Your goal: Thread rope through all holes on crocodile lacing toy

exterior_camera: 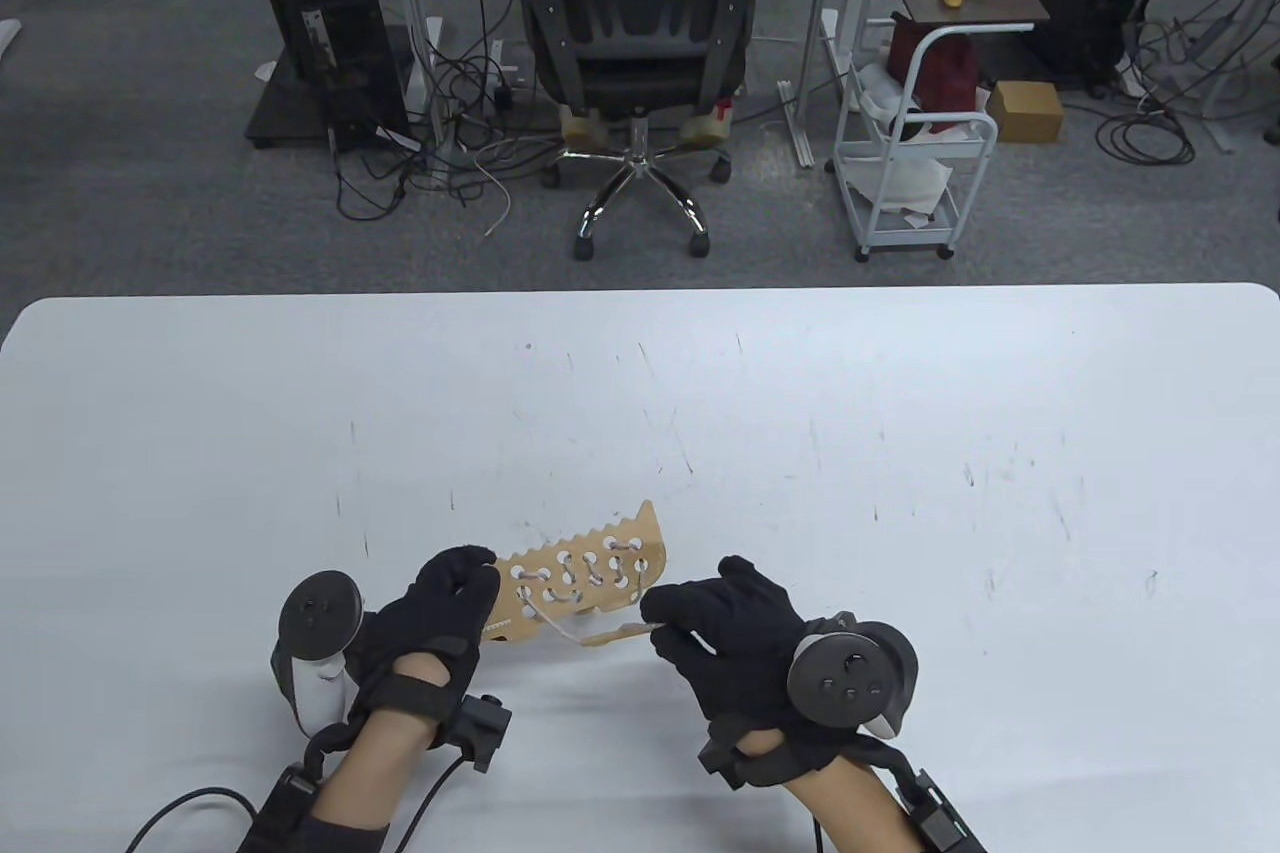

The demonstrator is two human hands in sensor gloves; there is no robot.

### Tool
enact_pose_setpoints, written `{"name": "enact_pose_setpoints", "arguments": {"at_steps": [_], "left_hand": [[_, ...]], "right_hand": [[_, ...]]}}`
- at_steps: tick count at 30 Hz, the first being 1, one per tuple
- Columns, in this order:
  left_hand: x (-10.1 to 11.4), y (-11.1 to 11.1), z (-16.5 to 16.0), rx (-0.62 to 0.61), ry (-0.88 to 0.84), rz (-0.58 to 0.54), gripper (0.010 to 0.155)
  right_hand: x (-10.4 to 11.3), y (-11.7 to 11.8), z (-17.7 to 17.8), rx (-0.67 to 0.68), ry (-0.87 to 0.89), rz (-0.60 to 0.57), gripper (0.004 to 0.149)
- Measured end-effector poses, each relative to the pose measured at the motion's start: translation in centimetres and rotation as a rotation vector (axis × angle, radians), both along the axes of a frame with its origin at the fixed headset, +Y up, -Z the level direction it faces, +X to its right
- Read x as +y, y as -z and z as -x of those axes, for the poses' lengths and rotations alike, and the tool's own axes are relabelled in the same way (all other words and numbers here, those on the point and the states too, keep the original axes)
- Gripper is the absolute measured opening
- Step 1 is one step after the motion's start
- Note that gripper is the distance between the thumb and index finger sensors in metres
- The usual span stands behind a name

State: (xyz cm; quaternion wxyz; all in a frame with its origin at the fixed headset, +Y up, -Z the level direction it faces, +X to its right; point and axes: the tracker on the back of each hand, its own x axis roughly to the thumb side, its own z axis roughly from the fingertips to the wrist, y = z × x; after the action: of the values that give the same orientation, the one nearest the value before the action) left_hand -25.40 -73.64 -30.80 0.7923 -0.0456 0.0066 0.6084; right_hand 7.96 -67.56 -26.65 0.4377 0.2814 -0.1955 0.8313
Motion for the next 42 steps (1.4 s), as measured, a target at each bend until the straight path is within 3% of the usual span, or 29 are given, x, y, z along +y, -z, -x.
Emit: {"name": "enact_pose_setpoints", "arguments": {"at_steps": [25, 42], "left_hand": [[-0.6, -0.9, -3.3, -0.131, 0.105, 0.014, 0.052], [-0.4, -1.1, -3.9, -0.143, 0.128, -0.012, 0.052]], "right_hand": [[0.1, -1.7, 3.2, -0.032, -0.298, -0.199, 0.039], [-0.9, -1.6, 4.7, 0.033, -0.324, -0.167, 0.037]]}}
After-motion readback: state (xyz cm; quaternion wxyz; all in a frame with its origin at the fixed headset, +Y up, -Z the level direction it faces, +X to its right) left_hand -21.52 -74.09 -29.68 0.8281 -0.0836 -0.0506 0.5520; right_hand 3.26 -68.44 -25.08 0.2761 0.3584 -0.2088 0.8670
